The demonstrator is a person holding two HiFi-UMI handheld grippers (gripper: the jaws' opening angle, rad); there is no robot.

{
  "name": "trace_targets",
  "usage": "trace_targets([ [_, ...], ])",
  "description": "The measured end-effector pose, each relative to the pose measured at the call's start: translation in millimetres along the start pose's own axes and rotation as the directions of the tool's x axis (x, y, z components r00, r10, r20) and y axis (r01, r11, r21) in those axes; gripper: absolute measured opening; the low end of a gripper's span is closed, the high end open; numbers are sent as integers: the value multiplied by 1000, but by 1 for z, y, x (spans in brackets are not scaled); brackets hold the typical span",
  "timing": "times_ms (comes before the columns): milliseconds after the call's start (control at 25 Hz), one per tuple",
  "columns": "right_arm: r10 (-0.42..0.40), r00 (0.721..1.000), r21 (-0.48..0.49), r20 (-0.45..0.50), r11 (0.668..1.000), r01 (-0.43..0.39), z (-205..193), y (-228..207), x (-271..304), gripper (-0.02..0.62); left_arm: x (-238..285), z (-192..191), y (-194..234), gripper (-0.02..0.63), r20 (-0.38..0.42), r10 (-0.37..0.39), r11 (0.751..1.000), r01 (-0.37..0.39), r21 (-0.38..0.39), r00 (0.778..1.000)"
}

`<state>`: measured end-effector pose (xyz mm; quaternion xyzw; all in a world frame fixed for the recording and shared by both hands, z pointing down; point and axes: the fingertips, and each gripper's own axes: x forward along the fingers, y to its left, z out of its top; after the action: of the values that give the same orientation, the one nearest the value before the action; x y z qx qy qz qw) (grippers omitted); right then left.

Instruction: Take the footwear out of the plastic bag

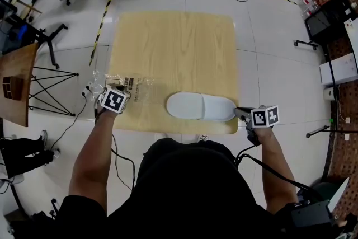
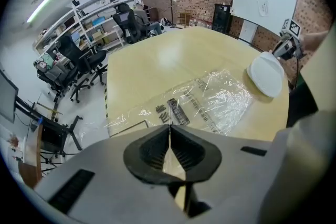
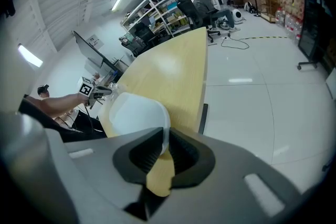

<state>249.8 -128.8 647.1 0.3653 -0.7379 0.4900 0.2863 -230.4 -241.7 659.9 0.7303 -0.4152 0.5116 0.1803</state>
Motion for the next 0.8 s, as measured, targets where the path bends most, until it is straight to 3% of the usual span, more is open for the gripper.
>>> trace_targets([
  [120,6,1000,14,1,1000,-6,0,0,1,38,12,3,9,14,-31,-14,999,13,-30,999],
  [240,15,1000,8,-4,1000,-15,-5,6,3,38,9,29,27,12,16,36,999,-35,-26,999],
  [320,20,1000,8,-2,1000,-20,-8,9,5,38,13,39,25,11,20,19,998,-18,-57,1000],
  [800,115,992,83,50,989,-119,1,43,37,35,37,131,-68,11,120,-162,977,176,-124,980],
])
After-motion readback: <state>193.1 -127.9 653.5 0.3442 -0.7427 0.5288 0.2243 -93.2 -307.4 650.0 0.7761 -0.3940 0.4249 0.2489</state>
